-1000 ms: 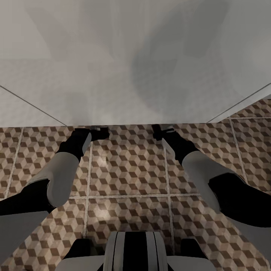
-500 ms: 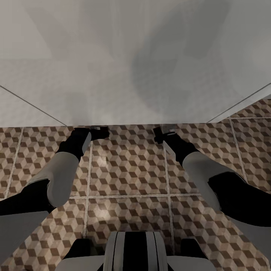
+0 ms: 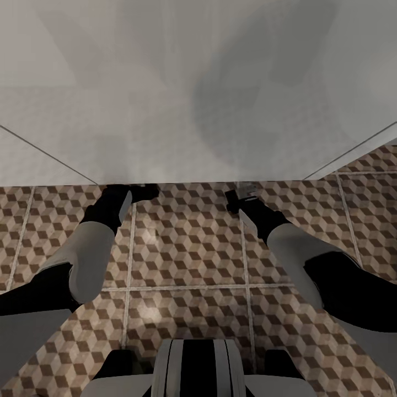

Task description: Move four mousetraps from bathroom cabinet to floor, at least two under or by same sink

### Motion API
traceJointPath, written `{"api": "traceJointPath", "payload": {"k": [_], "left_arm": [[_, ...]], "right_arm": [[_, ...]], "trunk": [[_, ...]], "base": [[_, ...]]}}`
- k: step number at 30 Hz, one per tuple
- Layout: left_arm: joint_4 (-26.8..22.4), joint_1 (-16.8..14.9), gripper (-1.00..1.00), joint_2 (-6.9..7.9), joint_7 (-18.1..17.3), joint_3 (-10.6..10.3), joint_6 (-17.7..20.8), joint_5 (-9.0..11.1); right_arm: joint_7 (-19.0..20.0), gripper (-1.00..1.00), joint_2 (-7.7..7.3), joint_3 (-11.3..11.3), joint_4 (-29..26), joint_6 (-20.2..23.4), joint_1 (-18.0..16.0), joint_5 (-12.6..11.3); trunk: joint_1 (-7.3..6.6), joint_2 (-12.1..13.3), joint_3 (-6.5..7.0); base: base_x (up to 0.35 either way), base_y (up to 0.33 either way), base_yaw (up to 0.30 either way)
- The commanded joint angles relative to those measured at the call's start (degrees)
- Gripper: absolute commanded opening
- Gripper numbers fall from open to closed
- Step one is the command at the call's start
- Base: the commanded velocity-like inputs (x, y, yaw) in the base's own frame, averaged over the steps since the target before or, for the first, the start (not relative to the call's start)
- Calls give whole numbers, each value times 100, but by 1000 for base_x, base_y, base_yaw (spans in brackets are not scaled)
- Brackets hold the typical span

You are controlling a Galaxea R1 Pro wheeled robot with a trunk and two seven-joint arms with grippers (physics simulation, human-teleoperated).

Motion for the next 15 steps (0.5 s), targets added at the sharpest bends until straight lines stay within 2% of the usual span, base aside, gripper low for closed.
{"api": "traceJointPath", "payload": {"k": [1,10,15], "left_arm": [[-13,-2,-100,-8,-56,47,23,-66],[-23,-2,-100,-8,-62,48,23,-65],[-24,-2,-100,-8,-63,48,24,-65]], "right_arm": [[-44,-100,-2,50,0,27,-2,-80],[-44,-100,5,50,145,-13,5,-80],[-44,-100,6,50,280,-212,7,-80]], "trunk": [[-1,-1,-3],[-1,-1,-3],[-1,-1,-3]], "base": [[0,0,0],[0,0,0],[0,0,0]]}}
